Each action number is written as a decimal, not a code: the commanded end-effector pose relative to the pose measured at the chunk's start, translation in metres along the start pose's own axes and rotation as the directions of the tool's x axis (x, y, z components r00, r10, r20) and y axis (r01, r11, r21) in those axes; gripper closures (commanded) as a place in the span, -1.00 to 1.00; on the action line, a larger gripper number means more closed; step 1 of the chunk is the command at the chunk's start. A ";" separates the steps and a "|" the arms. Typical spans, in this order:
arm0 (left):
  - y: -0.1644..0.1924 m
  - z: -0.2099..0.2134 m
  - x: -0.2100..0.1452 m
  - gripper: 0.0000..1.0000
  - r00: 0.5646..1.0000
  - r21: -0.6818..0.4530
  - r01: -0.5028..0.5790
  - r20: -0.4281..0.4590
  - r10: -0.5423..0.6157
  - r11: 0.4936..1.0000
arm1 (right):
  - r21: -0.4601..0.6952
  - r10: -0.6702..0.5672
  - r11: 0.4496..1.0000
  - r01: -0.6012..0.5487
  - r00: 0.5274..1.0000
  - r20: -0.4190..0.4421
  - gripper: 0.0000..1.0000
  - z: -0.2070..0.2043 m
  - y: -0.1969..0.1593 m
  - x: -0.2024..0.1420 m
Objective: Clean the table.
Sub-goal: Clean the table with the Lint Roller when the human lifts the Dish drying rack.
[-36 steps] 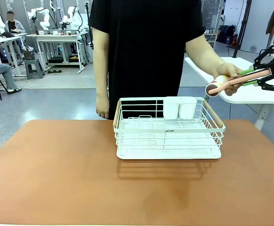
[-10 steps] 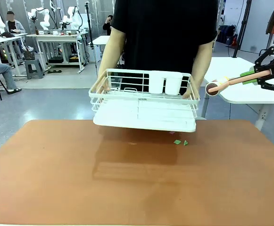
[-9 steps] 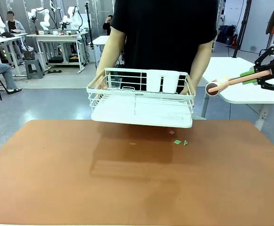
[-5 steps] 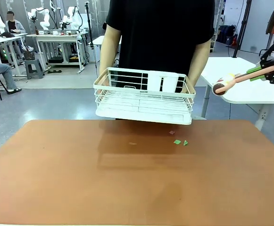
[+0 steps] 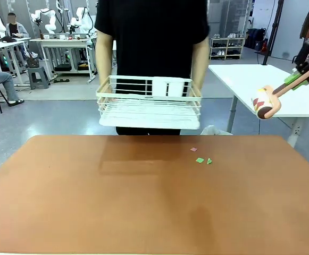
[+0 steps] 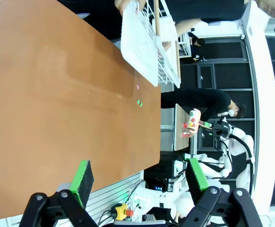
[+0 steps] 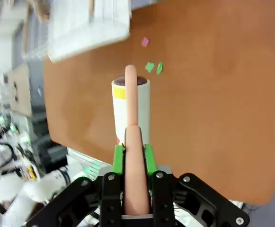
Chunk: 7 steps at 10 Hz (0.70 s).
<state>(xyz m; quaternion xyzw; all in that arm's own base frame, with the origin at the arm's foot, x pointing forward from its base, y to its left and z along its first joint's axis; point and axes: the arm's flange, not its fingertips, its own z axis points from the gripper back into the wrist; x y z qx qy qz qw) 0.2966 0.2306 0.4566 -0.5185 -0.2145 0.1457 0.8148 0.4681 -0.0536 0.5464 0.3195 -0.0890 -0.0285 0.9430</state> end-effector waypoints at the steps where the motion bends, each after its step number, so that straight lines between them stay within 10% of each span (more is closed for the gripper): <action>1: -0.002 0.003 0.000 -1.00 1.000 -0.026 0.021 0.004 -0.021 0.999 | 0.066 0.102 0.993 -0.099 0.994 -0.041 0.58 -0.033 -0.014 0.037; 7: -0.002 0.003 0.000 -1.00 1.000 -0.026 0.021 0.004 -0.021 0.999 | 0.065 0.036 0.997 -0.032 0.998 -0.059 0.58 -0.085 -0.039 0.051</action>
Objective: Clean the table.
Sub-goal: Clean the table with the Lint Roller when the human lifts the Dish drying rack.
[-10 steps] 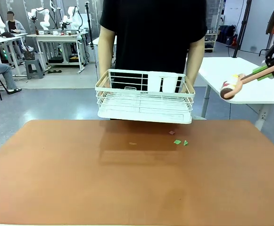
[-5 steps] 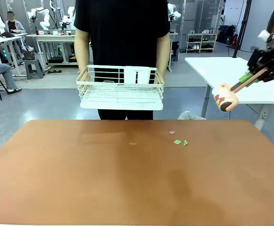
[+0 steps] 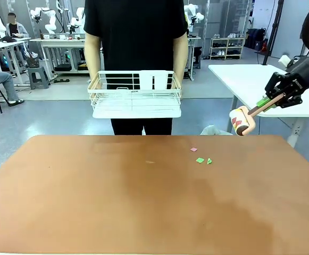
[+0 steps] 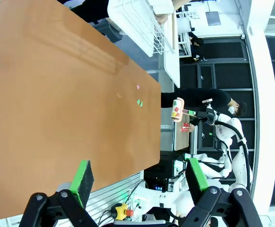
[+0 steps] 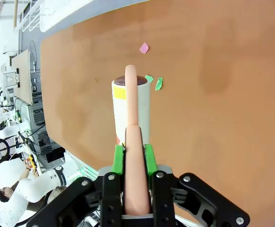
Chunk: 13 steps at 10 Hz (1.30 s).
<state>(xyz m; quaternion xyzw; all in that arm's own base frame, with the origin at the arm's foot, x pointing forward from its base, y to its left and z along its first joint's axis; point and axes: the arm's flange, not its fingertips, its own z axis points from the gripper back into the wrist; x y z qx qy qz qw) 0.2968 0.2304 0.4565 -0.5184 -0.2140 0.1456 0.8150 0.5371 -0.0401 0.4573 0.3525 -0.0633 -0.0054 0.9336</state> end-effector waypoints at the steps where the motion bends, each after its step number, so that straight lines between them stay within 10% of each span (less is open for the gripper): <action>1: -0.002 0.004 0.000 -1.00 1.000 -0.026 0.021 0.005 -0.021 0.999 | -0.007 0.013 1.000 -0.013 1.000 0.003 0.58 0.005 0.005 -0.002; 6: -0.002 0.004 0.000 -1.00 1.000 -0.026 0.021 0.005 -0.021 0.999 | 0.079 0.005 0.997 0.005 0.993 -0.120 0.58 -0.055 -0.039 0.070; 13: -0.002 0.004 0.000 -1.00 1.000 -0.026 0.021 0.005 -0.021 0.999 | 0.091 0.022 0.996 -0.011 0.993 -0.117 0.58 -0.126 -0.094 0.078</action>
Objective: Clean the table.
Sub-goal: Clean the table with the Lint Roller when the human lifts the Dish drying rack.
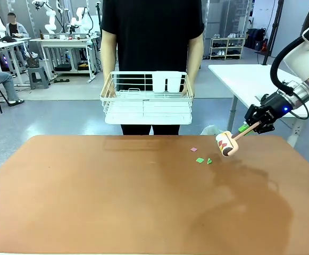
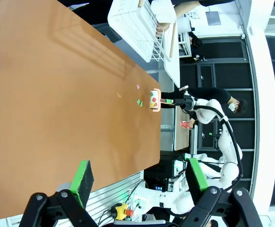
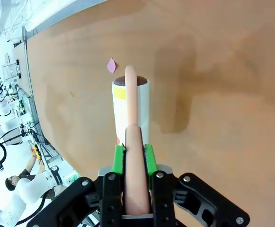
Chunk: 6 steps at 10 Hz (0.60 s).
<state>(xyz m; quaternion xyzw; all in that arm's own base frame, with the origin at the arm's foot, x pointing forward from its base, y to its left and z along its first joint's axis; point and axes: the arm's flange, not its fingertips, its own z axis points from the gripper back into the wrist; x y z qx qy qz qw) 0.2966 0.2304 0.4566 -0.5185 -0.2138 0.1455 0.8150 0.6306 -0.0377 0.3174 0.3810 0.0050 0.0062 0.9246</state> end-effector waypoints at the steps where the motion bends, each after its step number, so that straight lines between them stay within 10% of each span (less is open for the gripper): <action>1: -0.002 0.004 0.000 -1.00 1.000 -0.026 0.021 0.006 -0.021 0.999 | 0.020 0.051 0.998 -0.052 0.998 0.023 0.58 -0.015 -0.005 0.002; 6: -0.002 0.004 0.000 -1.00 1.000 -0.026 0.021 0.006 -0.021 0.999 | 0.040 0.035 0.999 -0.036 0.999 0.031 0.58 -0.040 -0.030 0.011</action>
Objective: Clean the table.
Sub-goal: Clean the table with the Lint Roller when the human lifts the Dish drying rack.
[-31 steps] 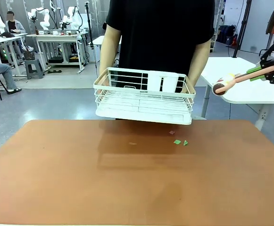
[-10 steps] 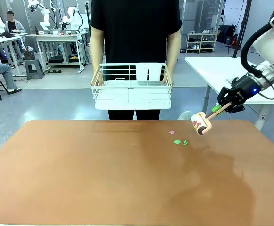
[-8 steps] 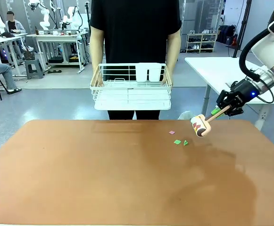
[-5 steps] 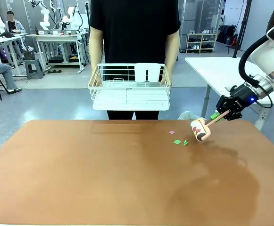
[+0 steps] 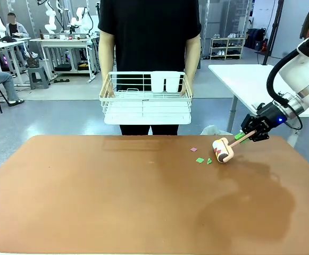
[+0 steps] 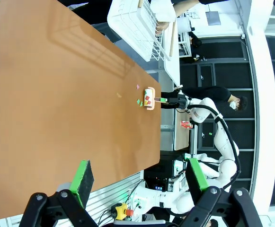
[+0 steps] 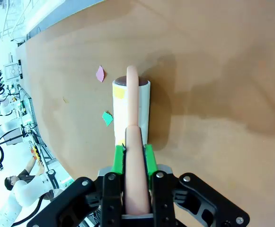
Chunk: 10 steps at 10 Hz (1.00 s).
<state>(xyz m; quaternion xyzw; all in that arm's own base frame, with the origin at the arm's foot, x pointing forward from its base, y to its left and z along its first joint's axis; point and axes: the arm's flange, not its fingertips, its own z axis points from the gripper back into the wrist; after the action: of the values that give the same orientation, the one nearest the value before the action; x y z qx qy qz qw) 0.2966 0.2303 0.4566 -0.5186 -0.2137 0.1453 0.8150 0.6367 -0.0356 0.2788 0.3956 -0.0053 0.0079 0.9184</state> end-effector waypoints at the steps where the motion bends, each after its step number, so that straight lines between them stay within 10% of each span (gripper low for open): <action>1: -0.002 0.004 0.000 -1.00 1.000 -0.026 0.021 0.006 -0.021 0.999 | 0.007 0.017 1.000 -0.017 1.000 -0.002 0.58 -0.018 -0.009 0.003; 10: -0.002 0.004 0.000 -1.00 1.000 -0.026 0.021 0.006 -0.021 0.999 | -0.094 -0.023 0.996 -0.002 0.963 -0.268 0.58 -0.145 0.063 0.029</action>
<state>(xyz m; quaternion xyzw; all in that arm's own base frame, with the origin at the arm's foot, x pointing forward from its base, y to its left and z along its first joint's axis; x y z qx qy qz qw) 0.2965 0.2303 0.4567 -0.5185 -0.2137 0.1453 0.8151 0.6682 0.1046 0.2654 0.4093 0.0806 0.0440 0.9078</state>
